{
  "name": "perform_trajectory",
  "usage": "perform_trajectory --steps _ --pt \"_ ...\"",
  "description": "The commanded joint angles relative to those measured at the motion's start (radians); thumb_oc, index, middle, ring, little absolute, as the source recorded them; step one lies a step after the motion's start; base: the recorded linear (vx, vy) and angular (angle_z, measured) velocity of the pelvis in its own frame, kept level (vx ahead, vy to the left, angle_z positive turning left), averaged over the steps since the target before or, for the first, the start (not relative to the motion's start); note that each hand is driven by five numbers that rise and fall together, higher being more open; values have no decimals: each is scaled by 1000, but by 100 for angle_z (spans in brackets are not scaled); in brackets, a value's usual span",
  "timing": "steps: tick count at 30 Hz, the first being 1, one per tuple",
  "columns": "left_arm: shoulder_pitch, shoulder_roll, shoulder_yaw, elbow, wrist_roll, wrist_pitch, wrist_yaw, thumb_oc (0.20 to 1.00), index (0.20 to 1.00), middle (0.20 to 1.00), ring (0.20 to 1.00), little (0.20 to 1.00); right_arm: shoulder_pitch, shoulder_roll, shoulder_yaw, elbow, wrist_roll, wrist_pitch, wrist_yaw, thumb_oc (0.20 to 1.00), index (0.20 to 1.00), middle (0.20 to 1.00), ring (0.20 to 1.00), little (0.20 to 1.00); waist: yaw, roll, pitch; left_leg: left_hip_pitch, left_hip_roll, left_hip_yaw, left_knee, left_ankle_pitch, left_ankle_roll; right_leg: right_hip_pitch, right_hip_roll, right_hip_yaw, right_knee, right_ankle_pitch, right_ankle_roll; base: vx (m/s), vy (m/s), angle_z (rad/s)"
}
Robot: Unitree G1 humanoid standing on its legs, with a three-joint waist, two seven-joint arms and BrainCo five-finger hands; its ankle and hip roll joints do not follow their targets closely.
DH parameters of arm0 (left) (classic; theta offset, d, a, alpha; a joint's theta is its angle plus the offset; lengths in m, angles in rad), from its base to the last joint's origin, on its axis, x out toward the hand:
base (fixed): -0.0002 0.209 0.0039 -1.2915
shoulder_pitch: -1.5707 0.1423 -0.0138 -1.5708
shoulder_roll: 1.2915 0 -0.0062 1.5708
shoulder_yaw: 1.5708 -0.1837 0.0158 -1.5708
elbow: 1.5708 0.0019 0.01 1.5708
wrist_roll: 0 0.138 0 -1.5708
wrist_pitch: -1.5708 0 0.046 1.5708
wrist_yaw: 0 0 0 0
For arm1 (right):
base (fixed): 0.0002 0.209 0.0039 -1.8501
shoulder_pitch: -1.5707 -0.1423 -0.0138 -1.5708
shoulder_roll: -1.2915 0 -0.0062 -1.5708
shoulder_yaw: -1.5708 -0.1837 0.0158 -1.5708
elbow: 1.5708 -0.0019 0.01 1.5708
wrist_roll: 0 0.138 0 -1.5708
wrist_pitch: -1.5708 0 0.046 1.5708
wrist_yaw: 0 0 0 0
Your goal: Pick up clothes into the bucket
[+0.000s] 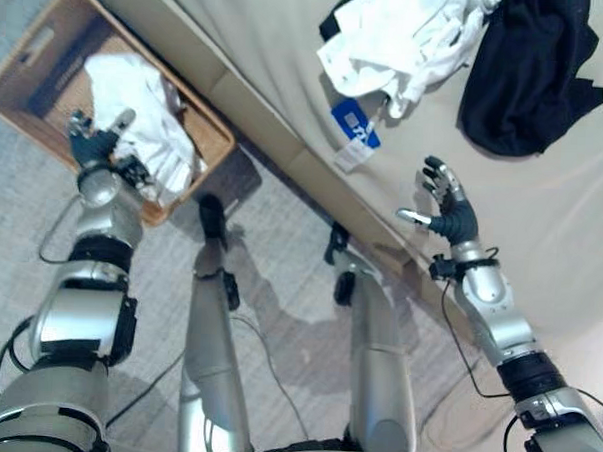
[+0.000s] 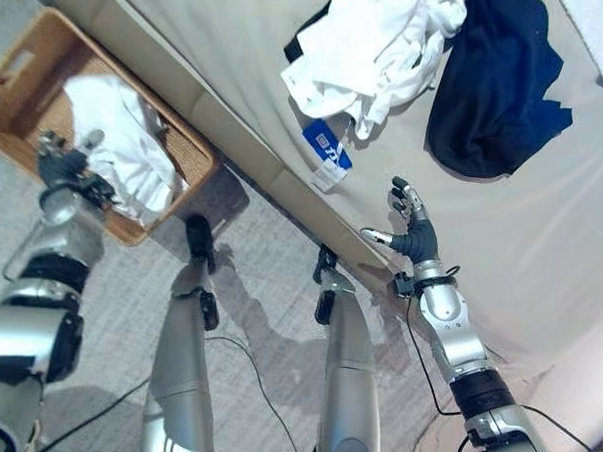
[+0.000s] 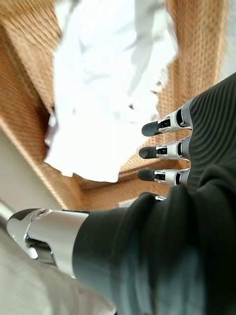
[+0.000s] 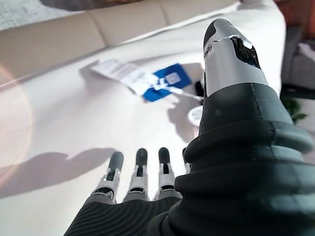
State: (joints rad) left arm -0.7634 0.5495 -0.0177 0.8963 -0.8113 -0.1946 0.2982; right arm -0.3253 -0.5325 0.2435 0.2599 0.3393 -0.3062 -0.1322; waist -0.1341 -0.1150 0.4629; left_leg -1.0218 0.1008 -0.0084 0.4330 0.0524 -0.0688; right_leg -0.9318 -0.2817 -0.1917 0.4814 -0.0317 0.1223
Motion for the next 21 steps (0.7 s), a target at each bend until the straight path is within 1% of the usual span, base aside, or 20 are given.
perform_trajectory --steps 1,2,3,4,5,6,7,8,10,11,12,13,14,15,16,17,18,21 --pt "150 -75 4 -123 31 -126 -19 1000 1000 1000 1000 1000 78 -25 -59 -9 2 -22 -11 1000 1000 1000 1000 1000 -6 27 -80 75 41 30 56 -130 17 55 -25 18 -134 158 74 0 0 0" --pt "155 -77 4 -129 34 -126 -16 1000 1000 1000 1000 1000 80 -25 -59 -10 1 -22 -11 1000 1000 1000 1000 1000 -5 27 -78 81 41 31 53 -130 17 61 -25 18 -137 158 74 0 0 0" --pt "223 -96 -8 -245 114 -171 7 1000 1000 1000 1000 1000 98 -18 -78 -5 -14 -25 -15 1000 1000 1000 1000 1000 4 25 -73 129 39 37 32 -126 17 103 -27 15 -150 162 75 0 0 0" --pt "228 -99 -8 -252 119 -169 12 1000 1000 1000 1000 1000 100 -18 -78 -6 -15 -25 -15 1000 1000 1000 1000 1000 5 24 -71 135 39 38 30 -125 17 108 -27 15 -152 163 75 35 -23 1" --pt "277 -121 -17 -319 189 -214 34 1000 1000 1000 1000 1000 115 -6 -91 7 -31 -28 -19 1000 1000 1000 1000 1000 15 17 -71 194 36 46 7 -123 16 160 -29 12 -171 165 75 0 0 0" --pt "279 -122 -17 -322 191 -213 36 1000 1000 1000 1000 1000 116 -6 -91 7 -31 -28 -19 1000 1000 1000 1000 1000 16 16 -68 200 36 48 5 -122 16 165 -29 13 -173 165 76 45 -30 0" --pt "298 -131 -21 -354 219 -228 40 1000 1000 1000 1000 1000 125 0 -98 17 -32 -32 -19 1000 1000 1000 1000 1000 20 13 -70 231 35 51 -7 -122 16 196 -29 9 -186 165 75 61 -54 -6" --pt "338 -138 -41 -428 298 -256 46 1000 1000 1000 1000 1000 146 7 -116 18 -33 -42 -16 1000 1000 1000 1000 1000 25 10 -74 294 32 57 -35 -119 12 257 -30 6 -213 168 78 92 -69 -9" --pt "358 -140 -52 -443 322 -262 45 1000 1000 1000 1000 1000 155 11 -121 24 -33 -45 -12 1000 1000 1000 1000 1000 28 10 -72 331 31 60 -48 -118 11 293 -29 5 -229 170 78 50 -53 -6" --pt "388 -149 -77 -500 361 -282 22 1000 1000 1000 1000 1000 172 25 -141 49 -24 -52 -12 1000 1000 1000 1000 1000 28 7 -83 385 22 76 -88 -79 14 350 -39 -6 -271 198 69 74 -41 -2" --pt "390 -149 -77 -500 361 -282 23 1000 1000 1000 1000 1000 174 25 -140 49 -24 -51 -12 1000 1000 1000 1000 1000 32 11 -85 401 29 68 -88 -108 5 362 -31 0 -265 175 80 47 -66 -1" --pt "406 -144 -93 -535 402 -292 18 1000 1000 1000 1000 1000 183 33 -152 56 -18 -54 -11 1000 1000 1000 1000 1000 28 8 -92 424 23 78 -110 -74 10 386 -38 -6 -290 199 71 134 -57 -3" --pt "434 -157 -113 -559 417 -300 -5 1000 1000 1000 1000 1000 195 44 -162 66 -16 -58 -10 1000 1000 1000 1000 1000 28 10 -107 489 24 86 -139 -69 6 447 -33 -5 -317 197 70 55 -51 -4" --pt "434 -157 -113 -560 417 -300 -5 1000 1000 1000 1000 1000 196 44 -162 66 -16 -58 -10 1000 1000 1000 1000 1000 29 10 -105 493 25 86 -140 -68 6 450 -33 -5 -318 197 69 175 -58 -7" --pt "460 -162 -142 -595 447 -304 -23 1000 1000 1000 1000 1000 197 55 -171 83 -25 -61 -16 1000 1000 1000 1000 1000 27 17 -127 557 29 89 -172 -64 2 508 -24 -4 -341 193 69 135 -56 -3" --pt "477 -160 -155 -614 464 -305 -34 1000 1000 1000 1000 1000 200 58 -173 85 -32 -62 -17 1000 1000 1000 1000 1000 25 20 -136 588 33 95 -187 -64 -1 529 -21 -2 -349 192 69 136 -56 -3" --pt "478 -160 -155 -614 464 -305 -33 1000 1000 1000 1000 1000 201 58 -173 85 -32 -62 -17 1000 1000 1000 1000 1000 26 20 -135 591 34 95 -189 -64 -1 532 -21 -2 -350 192 69 100 -51 -9" --pt "523 -167 -203 -651 467 -302 -88 1000 1000 1000 1000 1000 196 71 -159 93 -74 -54 -30 1000 1000 1000 1000 1000 15 33 -185 709 51 107 -244 -56 -11 621 8 21 -378 171 61 168 -92 -11"
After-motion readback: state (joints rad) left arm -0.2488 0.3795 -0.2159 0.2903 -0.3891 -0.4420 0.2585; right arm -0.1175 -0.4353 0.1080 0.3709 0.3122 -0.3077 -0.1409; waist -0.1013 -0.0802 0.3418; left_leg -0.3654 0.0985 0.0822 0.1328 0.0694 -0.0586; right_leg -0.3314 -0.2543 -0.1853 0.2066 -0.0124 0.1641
